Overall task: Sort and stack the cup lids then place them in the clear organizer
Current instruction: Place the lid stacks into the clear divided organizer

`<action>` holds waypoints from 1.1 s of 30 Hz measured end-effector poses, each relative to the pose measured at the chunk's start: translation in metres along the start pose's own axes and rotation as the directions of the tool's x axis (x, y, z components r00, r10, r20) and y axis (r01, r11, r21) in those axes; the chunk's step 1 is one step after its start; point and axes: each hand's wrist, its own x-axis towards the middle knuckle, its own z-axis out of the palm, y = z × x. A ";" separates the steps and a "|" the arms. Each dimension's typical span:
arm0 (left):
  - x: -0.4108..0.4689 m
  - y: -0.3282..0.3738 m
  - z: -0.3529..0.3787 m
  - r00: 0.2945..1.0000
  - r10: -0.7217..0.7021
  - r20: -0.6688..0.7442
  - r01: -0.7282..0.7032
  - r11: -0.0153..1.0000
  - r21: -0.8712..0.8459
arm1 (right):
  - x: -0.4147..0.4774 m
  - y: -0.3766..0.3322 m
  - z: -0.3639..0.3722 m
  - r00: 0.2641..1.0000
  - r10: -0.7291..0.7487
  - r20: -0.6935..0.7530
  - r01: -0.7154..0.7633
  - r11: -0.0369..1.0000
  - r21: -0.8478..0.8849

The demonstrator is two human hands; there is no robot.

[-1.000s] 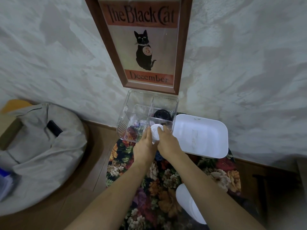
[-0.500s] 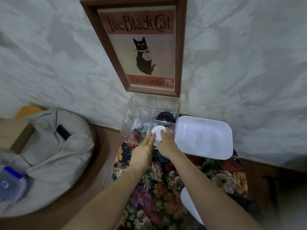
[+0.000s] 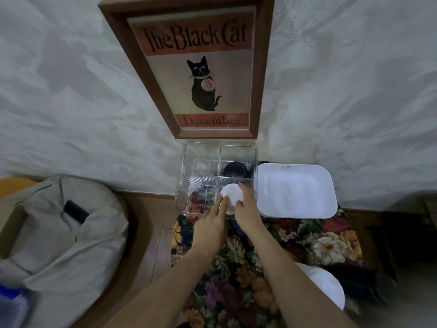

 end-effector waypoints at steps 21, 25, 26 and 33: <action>-0.011 0.012 0.001 0.958 -0.283 0.052 0.288 0.938 -0.191 | 0.000 0.002 -0.006 0.991 0.050 0.126 -0.067 0.989 0.133; -0.013 0.015 0.002 0.960 -0.278 0.032 0.279 0.943 -0.184 | -0.001 0.004 -0.012 0.984 0.018 0.180 -0.042 0.990 0.133; -0.014 0.016 0.002 0.965 -0.262 0.017 0.261 0.948 -0.181 | -0.001 0.003 -0.013 0.981 0.023 0.194 -0.048 0.991 0.124; -0.014 0.018 -0.007 0.977 -0.214 0.020 0.214 0.965 -0.153 | -0.008 0.008 -0.015 0.974 0.029 0.226 -0.020 0.999 -0.041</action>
